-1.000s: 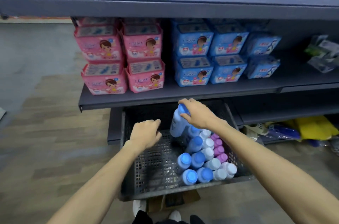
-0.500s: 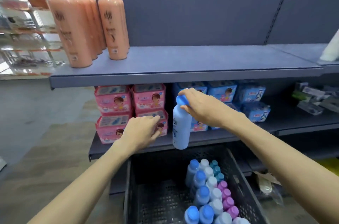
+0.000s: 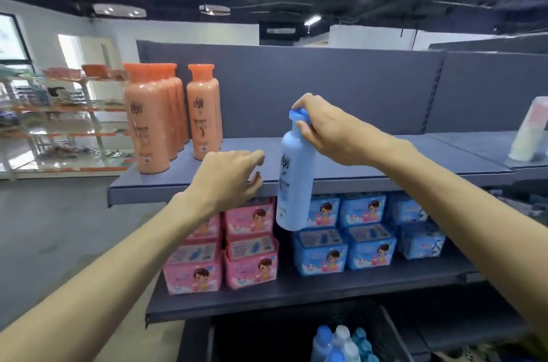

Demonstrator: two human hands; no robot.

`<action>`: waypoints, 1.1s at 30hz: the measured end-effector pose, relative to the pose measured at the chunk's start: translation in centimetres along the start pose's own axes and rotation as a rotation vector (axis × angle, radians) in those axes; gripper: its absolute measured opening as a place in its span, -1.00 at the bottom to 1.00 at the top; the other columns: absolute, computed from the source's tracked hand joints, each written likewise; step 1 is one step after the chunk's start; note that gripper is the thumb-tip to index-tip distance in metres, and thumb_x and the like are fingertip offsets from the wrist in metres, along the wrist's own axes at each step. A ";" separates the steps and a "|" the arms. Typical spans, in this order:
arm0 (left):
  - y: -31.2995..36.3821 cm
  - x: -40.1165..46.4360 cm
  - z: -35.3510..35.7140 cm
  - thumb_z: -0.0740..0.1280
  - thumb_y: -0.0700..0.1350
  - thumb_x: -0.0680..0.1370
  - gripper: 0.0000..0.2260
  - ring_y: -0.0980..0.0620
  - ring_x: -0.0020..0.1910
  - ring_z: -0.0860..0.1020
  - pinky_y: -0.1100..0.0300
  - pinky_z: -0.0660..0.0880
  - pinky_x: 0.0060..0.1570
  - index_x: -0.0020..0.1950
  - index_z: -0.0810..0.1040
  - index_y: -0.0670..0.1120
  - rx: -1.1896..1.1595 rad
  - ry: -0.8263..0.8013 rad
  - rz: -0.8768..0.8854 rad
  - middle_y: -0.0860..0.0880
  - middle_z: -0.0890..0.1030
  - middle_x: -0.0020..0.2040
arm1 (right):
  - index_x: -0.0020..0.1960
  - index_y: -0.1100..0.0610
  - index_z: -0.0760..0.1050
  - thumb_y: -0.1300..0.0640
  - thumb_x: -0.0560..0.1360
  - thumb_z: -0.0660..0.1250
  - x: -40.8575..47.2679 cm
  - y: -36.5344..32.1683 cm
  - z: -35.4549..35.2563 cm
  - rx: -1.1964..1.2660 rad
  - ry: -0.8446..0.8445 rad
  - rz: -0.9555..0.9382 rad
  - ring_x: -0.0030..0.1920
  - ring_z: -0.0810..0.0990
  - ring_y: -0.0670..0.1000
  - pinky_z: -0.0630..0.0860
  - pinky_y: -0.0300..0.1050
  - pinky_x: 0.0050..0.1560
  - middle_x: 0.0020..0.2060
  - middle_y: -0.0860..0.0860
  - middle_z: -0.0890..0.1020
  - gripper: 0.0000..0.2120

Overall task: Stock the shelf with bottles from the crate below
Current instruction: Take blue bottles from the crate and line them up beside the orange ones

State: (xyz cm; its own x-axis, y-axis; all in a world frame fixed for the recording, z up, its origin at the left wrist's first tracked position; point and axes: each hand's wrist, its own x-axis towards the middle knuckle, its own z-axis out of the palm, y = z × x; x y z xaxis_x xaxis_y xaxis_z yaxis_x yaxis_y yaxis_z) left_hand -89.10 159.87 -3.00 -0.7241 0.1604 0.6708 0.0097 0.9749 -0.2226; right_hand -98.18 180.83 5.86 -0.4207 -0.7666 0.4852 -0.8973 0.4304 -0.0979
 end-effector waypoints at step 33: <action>-5.1 5.5 -0.4 0.18 -0.02 0.53 -0.77 -0.14 -0.23 0.52 0.11 0.34 -0.32 0.15 0.39 -0.06 0.275 -0.287 -0.126 -0.06 0.60 -0.06 | 0.50 -0.01 0.28 0.00 0.70 0.03 11.9 2.3 1.7 0.095 0.165 0.146 0.28 0.40 0.20 0.44 0.10 0.23 0.33 0.11 0.46 -0.62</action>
State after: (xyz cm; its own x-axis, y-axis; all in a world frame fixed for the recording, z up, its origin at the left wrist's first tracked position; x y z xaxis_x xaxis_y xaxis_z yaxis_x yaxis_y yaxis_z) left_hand -92.90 155.80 2.12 -0.8709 -0.0453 0.4894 -0.2479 0.9003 -0.3578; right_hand -105.52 171.89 9.90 -0.5263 -0.6080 0.5944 -0.8404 0.4781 -0.2552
